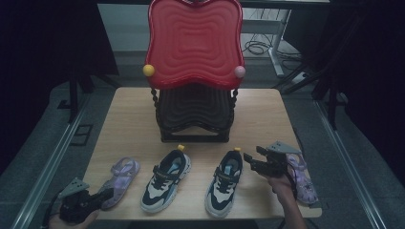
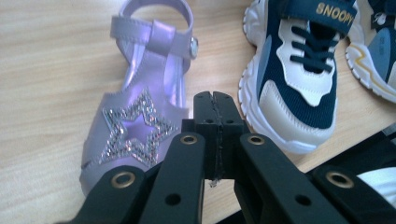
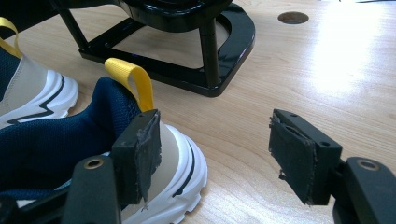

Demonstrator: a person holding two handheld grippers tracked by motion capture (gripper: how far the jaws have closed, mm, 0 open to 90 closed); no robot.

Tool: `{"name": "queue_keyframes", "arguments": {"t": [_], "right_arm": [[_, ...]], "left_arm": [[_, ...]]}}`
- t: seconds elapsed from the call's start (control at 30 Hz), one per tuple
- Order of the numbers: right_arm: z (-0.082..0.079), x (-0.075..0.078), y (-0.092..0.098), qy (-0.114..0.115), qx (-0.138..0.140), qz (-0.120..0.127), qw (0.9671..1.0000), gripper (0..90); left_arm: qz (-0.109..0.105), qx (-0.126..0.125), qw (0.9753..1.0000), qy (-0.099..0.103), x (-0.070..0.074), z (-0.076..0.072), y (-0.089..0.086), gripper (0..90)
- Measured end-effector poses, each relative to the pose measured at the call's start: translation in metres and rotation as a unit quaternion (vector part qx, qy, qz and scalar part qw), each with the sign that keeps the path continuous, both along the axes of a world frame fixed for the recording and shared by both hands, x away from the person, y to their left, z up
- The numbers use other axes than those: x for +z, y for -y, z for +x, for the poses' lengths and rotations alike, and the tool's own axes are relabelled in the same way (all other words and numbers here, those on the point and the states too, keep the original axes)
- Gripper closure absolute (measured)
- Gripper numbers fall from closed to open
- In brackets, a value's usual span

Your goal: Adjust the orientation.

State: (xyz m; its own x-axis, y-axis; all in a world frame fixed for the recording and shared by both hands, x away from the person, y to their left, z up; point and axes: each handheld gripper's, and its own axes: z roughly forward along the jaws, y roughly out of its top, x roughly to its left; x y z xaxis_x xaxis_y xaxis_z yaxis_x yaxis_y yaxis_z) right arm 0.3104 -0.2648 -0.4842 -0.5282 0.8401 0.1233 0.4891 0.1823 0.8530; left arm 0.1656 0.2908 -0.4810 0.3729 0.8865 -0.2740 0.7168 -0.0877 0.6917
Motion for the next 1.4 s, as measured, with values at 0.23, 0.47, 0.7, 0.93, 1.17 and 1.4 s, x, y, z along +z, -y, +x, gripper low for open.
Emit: {"name": "queue_keyframes", "arguments": {"t": [0.23,0.47,0.7,0.93,1.17,1.4], "right_arm": [[-0.001,0.004,0.003,0.011,-0.01,0.003,0.9999,33.8],[-0.004,0.004,0.003,0.017,-0.019,0.002,0.9997,33.9],[-0.004,0.004,0.003,0.017,-0.025,0.001,0.9995,34.0],[-0.006,0.004,-0.001,0.016,-0.027,-0.005,0.9995,34.0],[-0.006,0.003,0.001,0.013,-0.036,-0.004,0.9992,34.0],[-0.007,0.005,0.002,0.014,-0.042,-0.003,0.999,34.0]], "left_arm": [[0.02,-0.013,0.9993,-0.028,-0.018,0.003,0.011,90.0],[0.041,0.0,0.9979,-0.05,-0.03,0.004,0.018,90.0],[0.064,0.007,0.9962,-0.059,-0.037,0.006,0.02,90.0],[0.065,0.01,0.9963,-0.056,-0.037,0.006,0.017,90.0],[0.089,0.011,0.9936,-0.068,-0.039,0.004,0.023,90.0],[0.093,0.019,0.9927,-0.075,-0.037,0.002,0.016,90.0]]}}
